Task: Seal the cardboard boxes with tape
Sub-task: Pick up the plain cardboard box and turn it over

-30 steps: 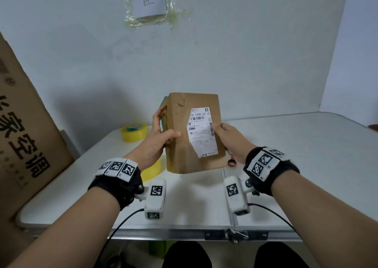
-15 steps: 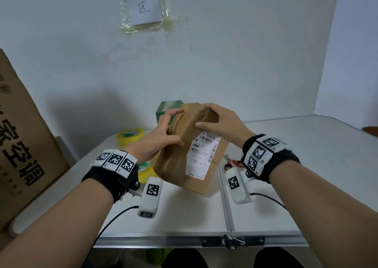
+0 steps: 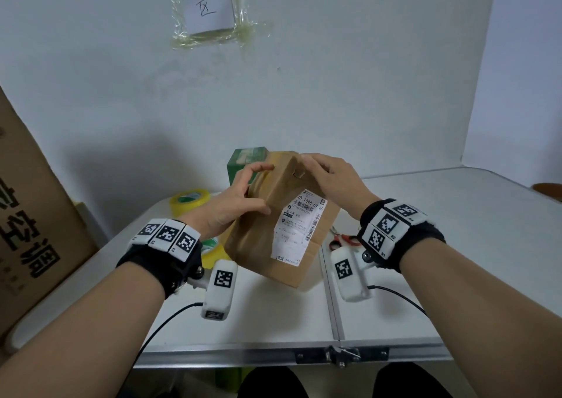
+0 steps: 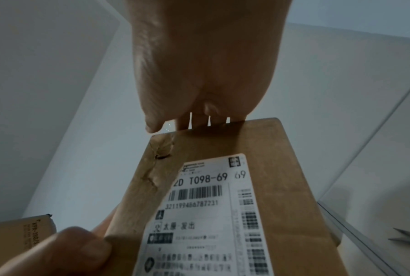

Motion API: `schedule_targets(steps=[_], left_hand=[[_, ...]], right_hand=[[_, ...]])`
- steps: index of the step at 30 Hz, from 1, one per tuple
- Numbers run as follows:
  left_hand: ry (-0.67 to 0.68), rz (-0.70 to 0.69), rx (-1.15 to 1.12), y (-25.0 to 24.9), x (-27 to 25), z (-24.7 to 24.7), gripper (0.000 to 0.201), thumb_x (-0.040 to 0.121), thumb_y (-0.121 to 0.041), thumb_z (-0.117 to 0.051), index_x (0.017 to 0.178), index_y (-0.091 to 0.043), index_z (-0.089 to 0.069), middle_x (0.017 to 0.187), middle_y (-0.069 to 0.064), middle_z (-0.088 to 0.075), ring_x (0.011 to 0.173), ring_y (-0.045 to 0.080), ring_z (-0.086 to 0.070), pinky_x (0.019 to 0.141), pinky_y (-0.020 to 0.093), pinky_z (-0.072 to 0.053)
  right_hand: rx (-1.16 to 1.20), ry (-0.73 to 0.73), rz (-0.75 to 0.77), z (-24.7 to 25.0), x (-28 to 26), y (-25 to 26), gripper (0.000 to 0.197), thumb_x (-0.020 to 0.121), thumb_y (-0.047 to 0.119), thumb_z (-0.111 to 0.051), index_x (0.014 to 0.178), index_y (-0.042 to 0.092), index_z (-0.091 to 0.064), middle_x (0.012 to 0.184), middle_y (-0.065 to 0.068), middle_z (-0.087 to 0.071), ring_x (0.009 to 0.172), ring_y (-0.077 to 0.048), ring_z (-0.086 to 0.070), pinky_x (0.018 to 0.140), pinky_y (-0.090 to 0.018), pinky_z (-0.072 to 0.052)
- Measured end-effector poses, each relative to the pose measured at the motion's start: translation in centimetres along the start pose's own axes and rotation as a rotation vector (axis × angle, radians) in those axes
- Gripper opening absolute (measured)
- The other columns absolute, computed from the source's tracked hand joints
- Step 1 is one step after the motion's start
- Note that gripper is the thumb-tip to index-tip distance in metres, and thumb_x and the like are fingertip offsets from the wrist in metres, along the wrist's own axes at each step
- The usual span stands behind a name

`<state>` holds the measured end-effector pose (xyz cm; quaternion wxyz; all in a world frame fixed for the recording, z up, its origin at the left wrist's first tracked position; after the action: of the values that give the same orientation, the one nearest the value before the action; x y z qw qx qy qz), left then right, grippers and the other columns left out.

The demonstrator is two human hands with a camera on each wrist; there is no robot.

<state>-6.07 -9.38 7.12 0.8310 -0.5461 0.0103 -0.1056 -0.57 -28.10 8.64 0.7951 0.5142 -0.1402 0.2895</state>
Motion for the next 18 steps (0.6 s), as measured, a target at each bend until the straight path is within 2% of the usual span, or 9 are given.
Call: schedule_targets(steps=[2,4,6,7,10,12,15,18], left_hand=[[0.049,0.014,0.037,-0.4,0.1,-0.1,0.076,0.064,-0.017,-0.074,0.124,-0.051,-0.042,0.137,0.009,-0.039,0.12,0.033,-0.049,0.099,0.05,-0.048],[0.141,0.048,0.083,-1.2,0.3,-0.3,0.077,0.06,-0.017,-0.073,0.124,-0.049,-0.045,0.134,0.01,-0.042,0.118,0.034,-0.051,0.096,0.047,-0.05],[0.214,0.086,0.175,-2.3,0.8,-0.6,0.074,0.061,-0.013,-0.068,0.123,-0.048,-0.047,0.134,0.007,-0.041,0.118,0.032,-0.05,0.091,0.041,-0.052],[0.236,0.094,0.247,-2.8,1.2,-0.8,0.072,0.062,-0.013,-0.067,0.122,-0.049,-0.048,0.136,0.003,-0.037,0.121,0.03,-0.047,0.092,0.041,-0.05],[0.342,0.094,0.561,-3.2,2.1,-2.4,0.072,0.061,-0.023,-0.067,0.125,-0.049,-0.044,0.138,-0.007,-0.028,0.13,0.021,-0.033,0.107,0.043,-0.038],[0.42,0.13,0.759,-2.2,2.2,-3.6,0.074,0.063,-0.03,-0.067,0.129,-0.048,-0.037,0.138,-0.009,-0.025,0.13,0.017,-0.028,0.111,0.042,-0.031],[0.439,0.151,0.871,-0.5,2.2,-4.0,0.074,0.079,-0.028,-0.071,0.136,-0.046,-0.028,0.141,-0.012,-0.022,0.13,0.016,-0.03,0.107,0.038,-0.035],[0.389,0.086,0.93,-0.6,2.0,-3.9,0.077,0.085,-0.026,-0.07,0.144,-0.043,-0.024,0.147,-0.013,-0.024,0.13,0.011,-0.032,0.105,0.032,-0.033]], right_hand=[[-0.03,0.027,-0.017,0.3,0.2,0.0,0.039,0.097,0.05,-0.05,0.126,0.029,-0.064,0.118,0.011,-0.067,0.109,-0.006,-0.059,0.088,-0.017,-0.042],[-0.03,0.08,-0.053,0.6,0.3,-0.2,0.051,0.091,0.057,-0.055,0.136,0.032,-0.054,0.133,0.008,-0.059,0.122,-0.007,-0.052,0.102,-0.025,-0.04],[0.004,0.167,-0.1,0.6,0.1,-0.5,0.062,0.088,0.06,-0.057,0.142,0.033,-0.046,0.14,0.008,-0.051,0.126,-0.008,-0.045,0.109,-0.032,-0.036],[0.023,0.23,-0.133,0.3,-0.2,-0.7,0.065,0.088,0.059,-0.058,0.145,0.032,-0.043,0.141,0.008,-0.048,0.126,-0.008,-0.044,0.111,-0.033,-0.035],[0.029,0.437,-0.261,-1.1,-1.8,-2.8,0.065,0.09,0.056,-0.058,0.146,0.026,-0.041,0.142,0.0,-0.049,0.125,-0.018,-0.05,0.108,-0.04,-0.041],[0.055,0.497,-0.329,-1.8,-3.0,-4.4,0.06,0.087,0.058,-0.062,0.139,0.034,-0.047,0.137,-0.003,-0.053,0.121,-0.021,-0.053,0.105,-0.047,-0.044],[0.06,0.474,-0.322,-2.0,-4.0,-5.5,0.048,0.091,0.053,-0.06,0.136,0.04,-0.048,0.132,-0.002,-0.057,0.116,-0.018,-0.058,0.099,-0.049,-0.05],[-0.037,0.42,-0.212,-2.0,-4.0,-4.5,0.039,0.098,0.047,-0.051,0.135,0.036,-0.05,0.13,0.002,-0.056,0.113,-0.014,-0.056,0.1,-0.043,-0.049]])
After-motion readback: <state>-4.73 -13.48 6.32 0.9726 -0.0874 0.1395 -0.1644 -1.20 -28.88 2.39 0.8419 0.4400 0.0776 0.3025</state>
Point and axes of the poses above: each hand's wrist, its own x-axis towards the middle knuckle, its own z-axis out of the back of the hand, y = z × x, the point moved 5 cm from there along x, towards the middle knuckle
